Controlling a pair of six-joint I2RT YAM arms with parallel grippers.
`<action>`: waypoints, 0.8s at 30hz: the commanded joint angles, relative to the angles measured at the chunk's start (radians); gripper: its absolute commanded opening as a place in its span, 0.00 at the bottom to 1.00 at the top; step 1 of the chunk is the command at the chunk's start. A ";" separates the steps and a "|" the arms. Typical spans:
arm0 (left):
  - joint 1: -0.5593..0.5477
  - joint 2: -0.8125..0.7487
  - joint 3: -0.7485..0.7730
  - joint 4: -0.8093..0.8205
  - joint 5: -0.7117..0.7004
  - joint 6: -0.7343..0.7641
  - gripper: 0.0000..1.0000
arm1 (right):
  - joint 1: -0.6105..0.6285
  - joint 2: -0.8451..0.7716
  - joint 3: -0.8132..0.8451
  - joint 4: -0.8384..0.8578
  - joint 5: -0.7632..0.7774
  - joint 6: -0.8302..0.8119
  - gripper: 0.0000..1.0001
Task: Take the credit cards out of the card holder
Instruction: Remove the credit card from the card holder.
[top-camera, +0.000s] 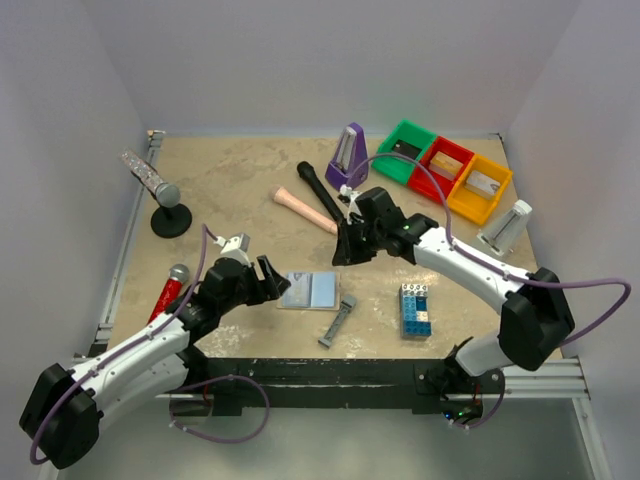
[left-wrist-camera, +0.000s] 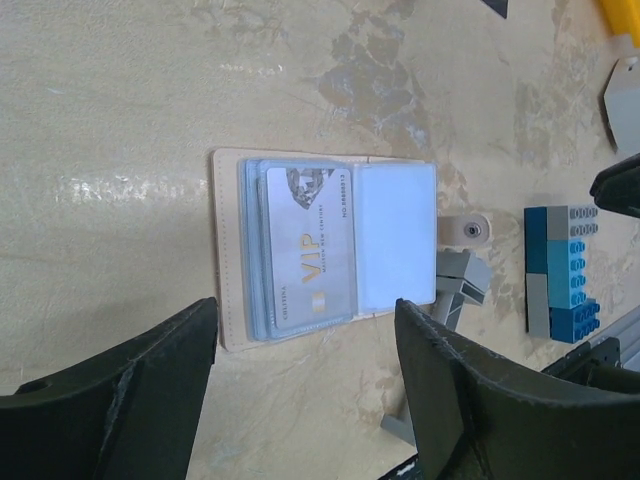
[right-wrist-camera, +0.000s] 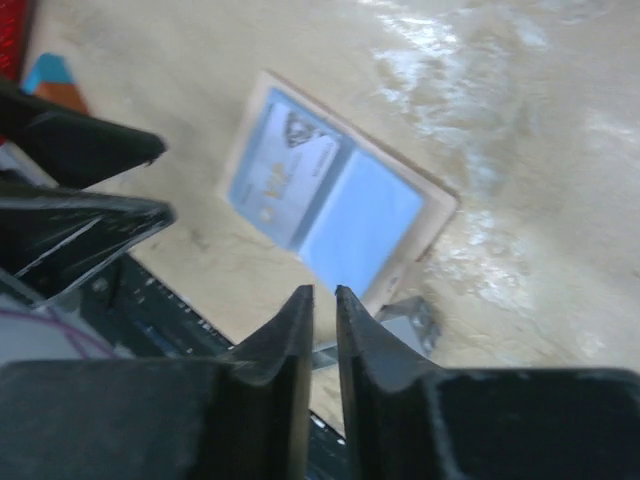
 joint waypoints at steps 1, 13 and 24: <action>0.008 0.005 0.012 0.058 0.018 -0.013 0.73 | 0.020 0.072 0.025 0.095 -0.211 -0.012 0.12; 0.014 -0.067 -0.065 0.066 0.031 -0.037 0.35 | 0.089 0.337 0.121 0.136 -0.282 0.055 0.26; 0.017 -0.050 -0.072 0.078 0.031 -0.033 0.34 | 0.087 0.440 0.206 0.057 -0.231 0.080 0.43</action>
